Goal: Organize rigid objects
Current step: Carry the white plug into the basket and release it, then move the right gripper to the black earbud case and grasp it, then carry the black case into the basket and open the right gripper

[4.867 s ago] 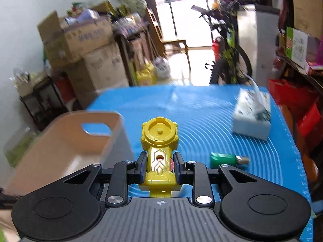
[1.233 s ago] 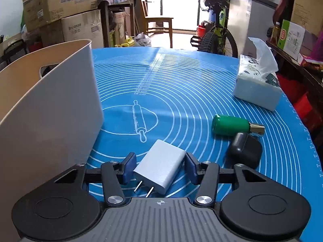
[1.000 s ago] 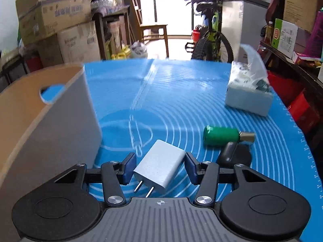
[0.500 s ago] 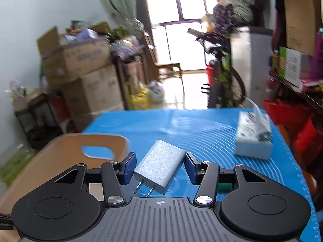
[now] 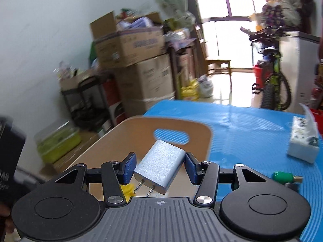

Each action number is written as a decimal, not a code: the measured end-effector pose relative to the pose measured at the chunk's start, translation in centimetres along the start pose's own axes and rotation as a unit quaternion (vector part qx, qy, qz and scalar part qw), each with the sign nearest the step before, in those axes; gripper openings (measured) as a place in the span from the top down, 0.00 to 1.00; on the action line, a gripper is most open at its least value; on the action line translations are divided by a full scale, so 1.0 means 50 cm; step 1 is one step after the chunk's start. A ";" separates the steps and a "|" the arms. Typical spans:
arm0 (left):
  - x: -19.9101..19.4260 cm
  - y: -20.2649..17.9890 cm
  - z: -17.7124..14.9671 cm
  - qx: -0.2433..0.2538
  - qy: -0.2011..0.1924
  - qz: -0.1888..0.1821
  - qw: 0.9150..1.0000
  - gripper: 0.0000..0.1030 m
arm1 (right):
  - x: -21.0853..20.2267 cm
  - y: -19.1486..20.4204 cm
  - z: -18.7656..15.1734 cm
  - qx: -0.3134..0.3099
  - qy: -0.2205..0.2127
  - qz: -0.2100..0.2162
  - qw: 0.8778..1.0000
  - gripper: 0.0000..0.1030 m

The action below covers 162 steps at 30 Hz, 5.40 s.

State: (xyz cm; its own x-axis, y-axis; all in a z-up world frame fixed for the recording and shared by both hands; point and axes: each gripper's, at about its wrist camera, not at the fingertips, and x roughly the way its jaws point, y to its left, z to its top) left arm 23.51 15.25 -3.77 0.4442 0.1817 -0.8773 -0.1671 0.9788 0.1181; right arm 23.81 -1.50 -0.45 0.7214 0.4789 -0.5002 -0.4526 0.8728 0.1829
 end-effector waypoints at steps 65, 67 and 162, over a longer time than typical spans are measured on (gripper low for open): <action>-0.004 0.003 -0.004 -0.002 0.000 0.001 1.000 0.85 | 0.018 -0.329 -0.058 0.119 0.046 -0.168 0.977 0.29; -0.004 0.003 -0.004 -0.003 0.000 0.001 1.000 0.85 | 0.020 -0.345 -0.075 0.124 0.050 -0.175 0.975 0.29; -0.005 0.002 0.001 -0.001 -0.001 0.004 1.000 0.85 | 0.062 0.107 -0.071 -0.123 0.110 0.024 0.986 0.44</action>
State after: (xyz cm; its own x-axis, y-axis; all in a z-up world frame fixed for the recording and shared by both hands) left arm 23.44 15.32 -3.49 0.4444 0.1888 -0.8757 -0.1727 0.9773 0.1231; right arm 21.79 4.34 -4.02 0.5769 0.4639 -0.6722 -0.6162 0.7874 0.0146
